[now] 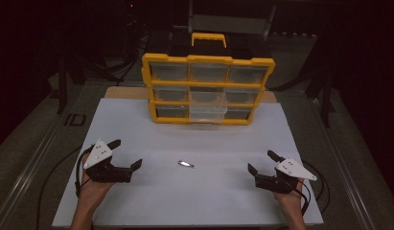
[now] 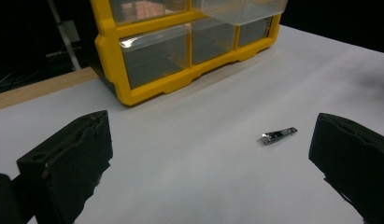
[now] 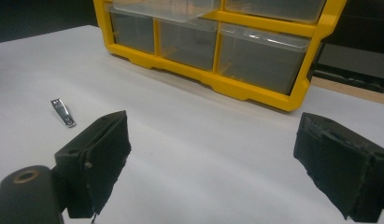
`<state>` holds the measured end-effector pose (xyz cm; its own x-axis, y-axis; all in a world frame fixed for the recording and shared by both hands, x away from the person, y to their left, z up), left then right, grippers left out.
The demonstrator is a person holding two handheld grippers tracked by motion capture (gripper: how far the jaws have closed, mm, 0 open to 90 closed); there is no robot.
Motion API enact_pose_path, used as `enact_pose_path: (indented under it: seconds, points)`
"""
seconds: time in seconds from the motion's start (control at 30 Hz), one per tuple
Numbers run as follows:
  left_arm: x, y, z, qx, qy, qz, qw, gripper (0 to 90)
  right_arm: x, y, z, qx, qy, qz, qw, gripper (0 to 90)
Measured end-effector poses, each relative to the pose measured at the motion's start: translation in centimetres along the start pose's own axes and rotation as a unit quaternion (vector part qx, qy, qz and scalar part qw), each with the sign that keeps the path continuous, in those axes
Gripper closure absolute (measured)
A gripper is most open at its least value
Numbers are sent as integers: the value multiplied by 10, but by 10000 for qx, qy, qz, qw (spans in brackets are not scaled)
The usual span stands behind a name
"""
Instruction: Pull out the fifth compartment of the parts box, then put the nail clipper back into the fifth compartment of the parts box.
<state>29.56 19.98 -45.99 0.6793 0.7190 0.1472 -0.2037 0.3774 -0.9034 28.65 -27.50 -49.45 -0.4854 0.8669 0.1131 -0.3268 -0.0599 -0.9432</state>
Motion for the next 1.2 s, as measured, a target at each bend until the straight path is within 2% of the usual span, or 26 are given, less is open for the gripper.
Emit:
enact_pose_path:
  seconds: [0.23,0.27,0.47,0.57,0.77,1.2]
  points:
    - [4,-12,-13,-19,108,-69,9999,4,-2,1,0,6,-19,-26,10000,104]
    - [3,-16,-17,1,151,-137,9998,4,-2,0,0,-5,-23,-23,10000,104]
    - [2,-25,-26,61,274,-252,9993,4,-1,1,0,20,-72,-40,10000,104]
    - [0,-31,-32,129,418,-356,9984,4,-1,1,0,0,-84,-34,10000,105]
    - [-3,-38,-39,138,519,-480,9974,4,-1,1,1,-12,-117,-50,9999,105]
    - [-3,-42,-45,25,557,-441,9975,4,-1,1,2,-12,-124,-39,9999,122]
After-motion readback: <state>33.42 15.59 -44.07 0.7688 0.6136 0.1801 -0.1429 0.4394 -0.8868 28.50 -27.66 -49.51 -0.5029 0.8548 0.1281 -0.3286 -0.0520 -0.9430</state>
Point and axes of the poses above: each handheld gripper's, and its own axes: z roughly backward along the jaws, y roughly out of its underside, x roughly to its left, the point moved 4 cm from there along -z, roughly forward along the jaws, and after that the axes turned 9 degrees about -z, right-handed, at the moved point
